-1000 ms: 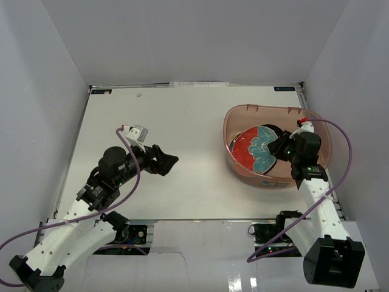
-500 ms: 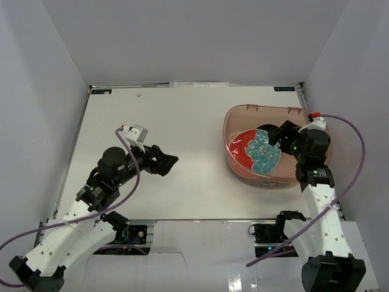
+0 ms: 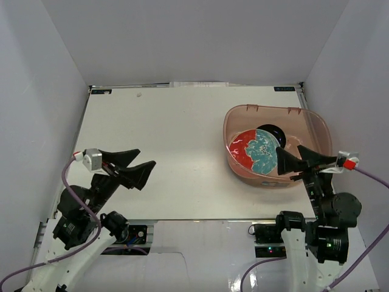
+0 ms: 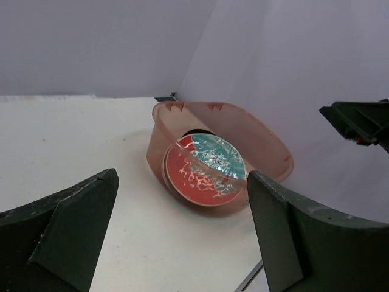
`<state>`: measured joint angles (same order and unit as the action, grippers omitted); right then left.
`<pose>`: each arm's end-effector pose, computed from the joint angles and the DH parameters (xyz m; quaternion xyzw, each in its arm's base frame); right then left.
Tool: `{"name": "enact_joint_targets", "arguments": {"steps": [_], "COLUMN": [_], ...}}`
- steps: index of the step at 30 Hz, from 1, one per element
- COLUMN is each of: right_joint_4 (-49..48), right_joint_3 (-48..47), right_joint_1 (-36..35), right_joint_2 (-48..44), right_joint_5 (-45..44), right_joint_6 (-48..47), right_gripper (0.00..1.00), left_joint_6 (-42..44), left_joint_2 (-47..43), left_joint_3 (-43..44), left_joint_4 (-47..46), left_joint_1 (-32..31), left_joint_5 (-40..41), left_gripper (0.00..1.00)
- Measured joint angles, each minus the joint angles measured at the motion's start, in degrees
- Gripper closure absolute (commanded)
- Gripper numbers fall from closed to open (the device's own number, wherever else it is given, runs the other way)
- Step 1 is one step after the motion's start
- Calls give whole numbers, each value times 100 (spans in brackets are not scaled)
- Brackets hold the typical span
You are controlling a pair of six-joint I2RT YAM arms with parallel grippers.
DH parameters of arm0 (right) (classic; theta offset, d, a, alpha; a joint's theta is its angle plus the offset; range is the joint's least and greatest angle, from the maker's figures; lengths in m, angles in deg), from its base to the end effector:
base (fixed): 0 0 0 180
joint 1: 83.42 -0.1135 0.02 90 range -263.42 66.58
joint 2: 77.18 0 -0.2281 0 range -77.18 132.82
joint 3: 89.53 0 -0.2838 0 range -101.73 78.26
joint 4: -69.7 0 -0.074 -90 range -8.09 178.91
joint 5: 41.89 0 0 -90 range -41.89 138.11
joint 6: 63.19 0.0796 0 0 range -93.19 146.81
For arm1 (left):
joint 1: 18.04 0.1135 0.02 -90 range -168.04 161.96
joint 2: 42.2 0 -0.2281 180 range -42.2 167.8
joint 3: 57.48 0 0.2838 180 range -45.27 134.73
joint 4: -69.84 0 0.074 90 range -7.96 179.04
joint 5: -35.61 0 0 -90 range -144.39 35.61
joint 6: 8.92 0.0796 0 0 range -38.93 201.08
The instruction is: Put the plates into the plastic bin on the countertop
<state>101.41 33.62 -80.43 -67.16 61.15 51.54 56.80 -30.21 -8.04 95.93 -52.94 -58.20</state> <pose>0.1366 0.0108 0.3997 0.0572 0.6080 0.2166 0.7617 0.1385 -0.1031 0.3637 0.0842 0.6282 -0.4001 0.6620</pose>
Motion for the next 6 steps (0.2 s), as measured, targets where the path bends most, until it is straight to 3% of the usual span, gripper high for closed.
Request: {"name": "enact_joint_targets", "arguments": {"steps": [6], "right_joint_4": [-111], "right_joint_3": [520], "right_joint_1": [-2], "right_joint_2": [-273], "right_joint_5": [295], "right_joint_6": [140], "right_gripper": [10], "left_joint_6": [-63], "left_joint_2": [-208], "left_joint_3": [-15], "left_joint_4": [70], "left_joint_1": [0], "left_joint_5": [149], "left_gripper": [2]}}
